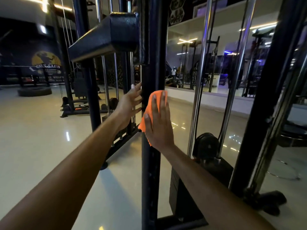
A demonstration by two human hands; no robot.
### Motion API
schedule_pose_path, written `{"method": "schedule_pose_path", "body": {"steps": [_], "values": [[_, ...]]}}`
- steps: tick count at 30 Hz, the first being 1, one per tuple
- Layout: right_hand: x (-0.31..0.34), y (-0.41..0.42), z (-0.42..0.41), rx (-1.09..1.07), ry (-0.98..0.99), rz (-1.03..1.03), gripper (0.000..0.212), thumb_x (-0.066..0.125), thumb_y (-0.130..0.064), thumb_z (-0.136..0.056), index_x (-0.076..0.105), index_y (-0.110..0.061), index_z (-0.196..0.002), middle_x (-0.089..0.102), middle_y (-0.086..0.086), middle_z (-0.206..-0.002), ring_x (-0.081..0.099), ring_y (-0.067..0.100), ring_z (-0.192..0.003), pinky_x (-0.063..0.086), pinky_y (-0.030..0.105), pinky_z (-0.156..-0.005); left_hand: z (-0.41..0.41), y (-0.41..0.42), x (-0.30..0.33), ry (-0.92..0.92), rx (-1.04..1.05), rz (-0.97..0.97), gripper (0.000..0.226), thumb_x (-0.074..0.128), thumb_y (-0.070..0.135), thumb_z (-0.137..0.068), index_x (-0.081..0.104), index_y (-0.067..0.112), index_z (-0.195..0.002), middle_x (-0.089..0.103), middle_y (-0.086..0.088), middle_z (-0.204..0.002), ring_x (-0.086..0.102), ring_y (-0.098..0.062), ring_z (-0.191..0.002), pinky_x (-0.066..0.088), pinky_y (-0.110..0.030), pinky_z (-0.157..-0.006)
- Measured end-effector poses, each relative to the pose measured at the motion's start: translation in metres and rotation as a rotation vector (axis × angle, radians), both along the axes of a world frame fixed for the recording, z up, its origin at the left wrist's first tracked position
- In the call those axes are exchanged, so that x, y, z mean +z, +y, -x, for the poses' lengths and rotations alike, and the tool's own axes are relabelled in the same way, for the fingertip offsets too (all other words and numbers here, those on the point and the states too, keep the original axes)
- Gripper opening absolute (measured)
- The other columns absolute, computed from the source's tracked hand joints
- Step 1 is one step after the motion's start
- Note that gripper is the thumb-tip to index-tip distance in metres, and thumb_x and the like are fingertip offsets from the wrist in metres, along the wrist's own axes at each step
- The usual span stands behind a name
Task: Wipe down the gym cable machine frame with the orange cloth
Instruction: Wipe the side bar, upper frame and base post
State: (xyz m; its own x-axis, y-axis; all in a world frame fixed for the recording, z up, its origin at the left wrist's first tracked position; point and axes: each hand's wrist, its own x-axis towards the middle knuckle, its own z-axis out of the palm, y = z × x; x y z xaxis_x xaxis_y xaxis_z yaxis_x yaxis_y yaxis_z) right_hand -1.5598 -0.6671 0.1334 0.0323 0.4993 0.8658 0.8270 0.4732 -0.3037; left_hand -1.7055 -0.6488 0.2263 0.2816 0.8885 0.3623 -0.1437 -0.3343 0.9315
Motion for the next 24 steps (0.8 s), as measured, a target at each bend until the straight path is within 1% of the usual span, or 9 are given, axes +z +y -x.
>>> {"method": "schedule_pose_path", "body": {"steps": [5, 9, 11, 12, 14, 16, 18, 21, 24], "values": [[-0.083, -0.010, -0.007, 0.003, -0.090, 0.114, 0.073, 0.045, -0.034, -0.117, 0.001, -0.021, -0.175, -0.019, 0.003, -0.181, -0.010, 0.031, -0.169, 0.026, 0.061, -0.132, 0.000, 0.011, -0.043, -0.019, -0.042, 0.042, 0.057, 0.028, 0.059, -0.113, 0.038, 0.038, -0.165, 0.039, -0.002, -0.171, 0.037, -0.028, -0.156, 0.029, -0.054, -0.127], [-0.057, 0.000, 0.002, 0.026, -0.013, 0.054, 0.071, 0.044, -0.032, -0.118, 0.005, -0.021, -0.175, -0.017, 0.005, -0.182, -0.008, 0.032, -0.169, 0.029, 0.063, -0.129, -0.002, 0.015, -0.072, 0.038, -0.057, 0.132, 0.064, 0.036, 0.067, -0.107, 0.036, 0.040, -0.165, 0.041, -0.001, -0.169, 0.043, -0.026, -0.151, 0.035, -0.052, -0.124], [-0.050, 0.007, 0.006, 0.007, 0.022, 0.016, 0.070, 0.045, -0.032, -0.117, 0.007, -0.019, -0.175, -0.014, 0.006, -0.182, -0.005, 0.033, -0.169, 0.030, 0.062, -0.129, -0.003, 0.018, -0.084, 0.027, -0.030, 0.168, 0.056, 0.033, 0.060, -0.112, 0.044, 0.035, -0.160, 0.055, 0.003, -0.151, 0.057, -0.020, -0.133, 0.049, -0.044, -0.107], [-0.054, 0.009, 0.005, 0.001, 0.022, 0.006, 0.070, 0.045, -0.032, -0.117, 0.008, -0.018, -0.175, -0.013, 0.006, -0.182, -0.004, 0.033, -0.169, 0.030, 0.061, -0.130, -0.005, 0.020, -0.088, 0.024, -0.009, 0.180, 0.047, 0.032, 0.056, -0.114, 0.053, 0.035, -0.150, 0.061, 0.005, -0.137, 0.062, -0.017, -0.122, 0.051, -0.041, -0.099], [-0.083, 0.008, 0.001, -0.004, 0.006, 0.027, 0.070, 0.047, -0.031, -0.117, 0.010, -0.015, -0.175, -0.012, 0.008, -0.182, -0.004, 0.034, -0.169, 0.026, 0.060, -0.132, -0.007, 0.023, -0.097, 0.038, 0.013, 0.218, 0.039, 0.035, 0.053, -0.114, 0.064, 0.036, -0.134, 0.069, 0.004, -0.122, 0.068, -0.019, -0.116, 0.052, -0.042, -0.101], [-0.125, 0.004, -0.003, 0.002, -0.019, 0.080, 0.071, 0.047, -0.030, -0.115, 0.012, -0.011, -0.174, -0.010, 0.012, -0.182, -0.004, 0.036, -0.169, 0.021, 0.060, -0.133, -0.008, 0.024, -0.109, 0.075, 0.006, 0.221, 0.045, 0.041, 0.055, -0.111, 0.063, 0.032, -0.143, 0.073, 0.002, -0.131, 0.068, -0.021, -0.125, 0.048, -0.044, -0.112], [-0.150, 0.003, -0.007, 0.030, -0.037, 0.108, 0.073, 0.047, -0.031, -0.113, 0.013, -0.009, -0.173, -0.010, 0.015, -0.182, -0.003, 0.038, -0.169, 0.021, 0.062, -0.132, -0.009, 0.023, -0.120, 0.096, -0.001, 0.221, 0.051, 0.043, 0.057, -0.110, 0.060, 0.028, -0.148, 0.071, -0.001, -0.139, 0.067, -0.022, -0.128, 0.047, -0.043, -0.113], [-0.131, 0.010, -0.008, 0.064, -0.036, 0.036, 0.071, 0.050, -0.030, -0.113, 0.017, -0.008, -0.173, -0.010, 0.016, -0.181, -0.001, 0.038, -0.169, 0.022, 0.062, -0.131, -0.012, 0.025, -0.127, 0.123, 0.011, 0.191, 0.056, 0.043, 0.056, -0.110, 0.065, 0.015, -0.141, 0.072, -0.009, -0.132, 0.070, -0.024, -0.115, 0.051, -0.041, -0.101], [-0.111, 0.020, -0.008, 0.060, 0.022, -0.036, 0.068, 0.052, -0.025, -0.115, 0.021, -0.005, -0.172, -0.003, 0.020, -0.181, 0.003, 0.040, -0.168, 0.023, 0.061, -0.131, -0.013, 0.028, -0.131, 0.095, 0.020, 0.187, 0.066, 0.046, 0.062, -0.107, 0.061, 0.012, -0.147, 0.068, -0.015, -0.138, 0.069, -0.025, -0.121, 0.049, -0.048, -0.111]]}}
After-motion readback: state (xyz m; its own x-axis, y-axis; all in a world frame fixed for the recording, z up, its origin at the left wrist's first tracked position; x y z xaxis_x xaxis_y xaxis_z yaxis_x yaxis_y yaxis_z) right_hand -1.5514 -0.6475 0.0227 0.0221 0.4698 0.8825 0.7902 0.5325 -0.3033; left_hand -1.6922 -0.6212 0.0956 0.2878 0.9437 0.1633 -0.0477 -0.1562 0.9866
